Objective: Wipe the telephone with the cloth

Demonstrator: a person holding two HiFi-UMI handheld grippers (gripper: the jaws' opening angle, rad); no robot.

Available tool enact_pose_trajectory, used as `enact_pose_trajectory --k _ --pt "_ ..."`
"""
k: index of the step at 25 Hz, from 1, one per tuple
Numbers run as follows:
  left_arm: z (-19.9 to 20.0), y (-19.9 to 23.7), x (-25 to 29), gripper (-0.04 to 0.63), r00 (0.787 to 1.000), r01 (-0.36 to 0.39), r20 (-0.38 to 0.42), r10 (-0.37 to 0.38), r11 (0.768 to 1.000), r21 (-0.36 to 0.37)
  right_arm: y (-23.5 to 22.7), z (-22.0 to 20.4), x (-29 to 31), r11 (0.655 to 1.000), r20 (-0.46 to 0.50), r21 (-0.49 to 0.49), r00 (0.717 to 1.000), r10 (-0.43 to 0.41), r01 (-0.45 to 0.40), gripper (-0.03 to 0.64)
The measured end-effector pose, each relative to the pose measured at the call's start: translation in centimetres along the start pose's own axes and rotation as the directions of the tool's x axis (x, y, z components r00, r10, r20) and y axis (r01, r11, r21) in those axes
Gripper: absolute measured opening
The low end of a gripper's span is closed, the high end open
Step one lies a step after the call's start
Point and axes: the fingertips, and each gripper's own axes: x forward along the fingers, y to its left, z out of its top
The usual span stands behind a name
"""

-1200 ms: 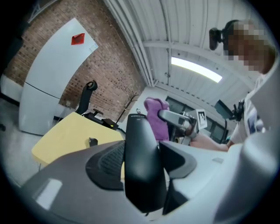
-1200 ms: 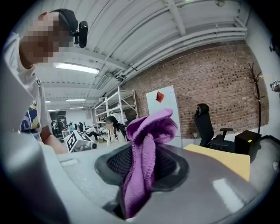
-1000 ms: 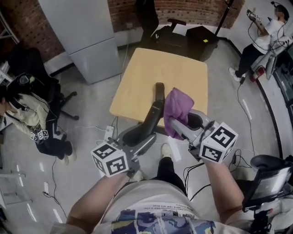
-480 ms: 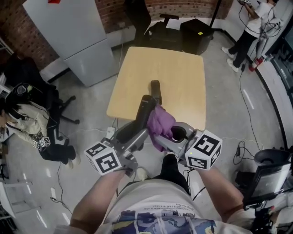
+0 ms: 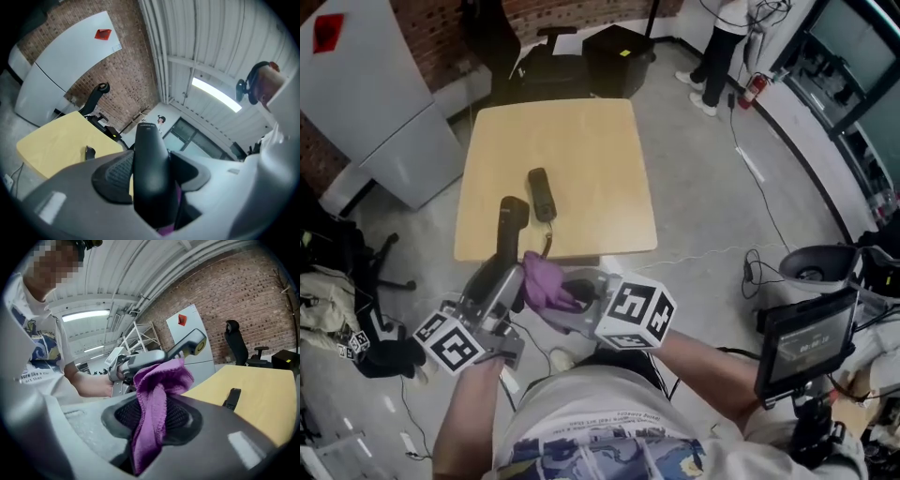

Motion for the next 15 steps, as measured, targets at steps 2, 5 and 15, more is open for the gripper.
enact_pose_trajectory --k 2,5,15 --pt "-0.2 -0.4 0.1 0.256 1.000 0.009 -0.001 -0.009 1.000 0.002 0.4 -0.5 -0.3 1.000 -0.013 0.000 1.000 0.000 0.000 0.109" --pt "-0.7 -1.1 0.2 0.256 1.000 0.021 0.000 -0.021 1.000 0.001 0.1 -0.7 -1.4 1.000 -0.006 -0.002 1.000 -0.015 0.015 0.109" --pt "-1.0 -1.6 1.3 0.256 0.998 0.070 0.003 -0.069 0.996 -0.048 -5.5 3.1 -3.0 0.993 0.060 0.002 0.991 -0.119 0.119 0.109"
